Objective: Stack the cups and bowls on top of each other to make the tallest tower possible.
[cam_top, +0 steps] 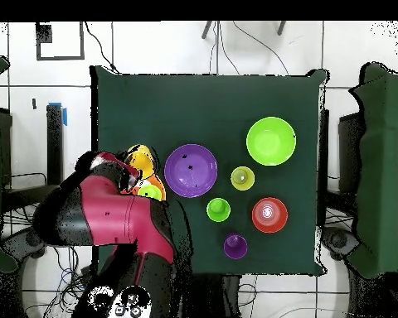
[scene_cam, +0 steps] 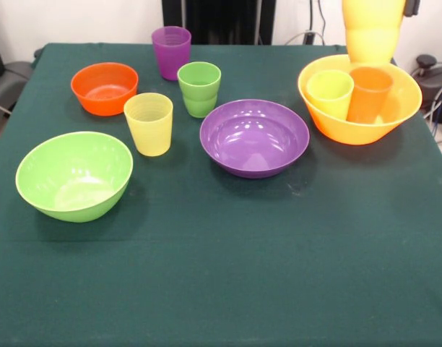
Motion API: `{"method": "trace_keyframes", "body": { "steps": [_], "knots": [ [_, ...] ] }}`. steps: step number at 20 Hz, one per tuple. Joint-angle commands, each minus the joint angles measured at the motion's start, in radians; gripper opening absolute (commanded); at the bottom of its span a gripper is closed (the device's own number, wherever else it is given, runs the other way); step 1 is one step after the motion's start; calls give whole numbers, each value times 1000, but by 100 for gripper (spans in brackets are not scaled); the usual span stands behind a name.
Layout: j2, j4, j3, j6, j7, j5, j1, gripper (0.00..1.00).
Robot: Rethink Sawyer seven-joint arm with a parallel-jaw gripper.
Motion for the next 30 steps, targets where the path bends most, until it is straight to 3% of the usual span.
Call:
{"method": "trace_keyframes", "body": {
  "steps": [1, 30],
  "knots": [
    [50, -27, 83, 19, 77, -16, -11, 0],
    [115, -39, 64, -65, 103, -11, 14, 0]
  ]
}}
